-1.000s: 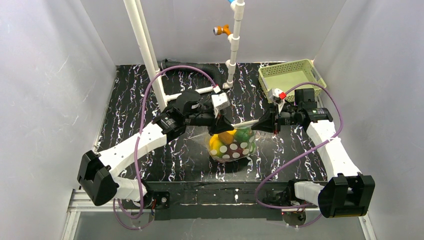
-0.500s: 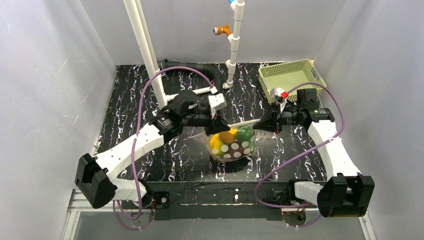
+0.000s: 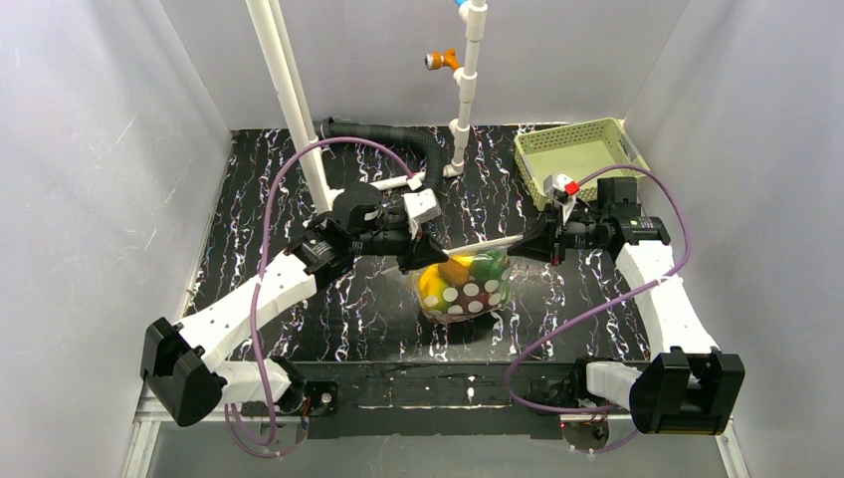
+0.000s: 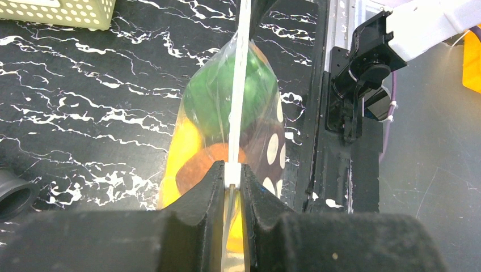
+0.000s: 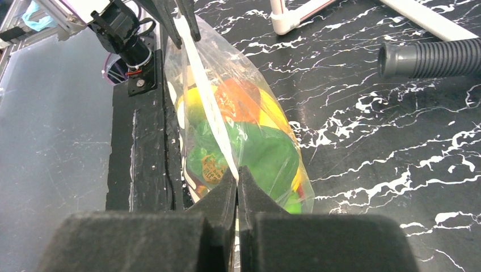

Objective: Open the zip-top bag and remove the fake food
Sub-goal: Unzip the zipper food storage bag at the center of the board.

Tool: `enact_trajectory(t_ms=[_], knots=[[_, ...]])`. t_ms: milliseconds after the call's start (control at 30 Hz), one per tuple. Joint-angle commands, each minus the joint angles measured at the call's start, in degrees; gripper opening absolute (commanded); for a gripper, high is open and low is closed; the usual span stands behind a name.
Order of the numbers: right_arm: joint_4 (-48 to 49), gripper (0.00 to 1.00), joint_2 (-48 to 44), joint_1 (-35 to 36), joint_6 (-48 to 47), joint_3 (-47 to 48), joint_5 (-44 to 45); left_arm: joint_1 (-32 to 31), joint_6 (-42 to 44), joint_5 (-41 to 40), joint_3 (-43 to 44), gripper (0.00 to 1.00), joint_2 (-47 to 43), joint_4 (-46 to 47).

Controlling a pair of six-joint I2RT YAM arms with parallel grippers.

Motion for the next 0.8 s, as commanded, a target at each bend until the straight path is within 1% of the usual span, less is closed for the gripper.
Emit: enact_trajectory(t_ms=[0,767], knots=[[1.08,0.01,-1.42,-3.03,-0.11,-0.01,0.29,1.46,1.45,-1.07,-1.20,0.00,-3.85,-3.90],[5.32,0.01,-2.12,-5.80,4.40,-1.31,1.82,2.79,4.42,-6.37,-3.82,0.00,-7.66,-9.41]])
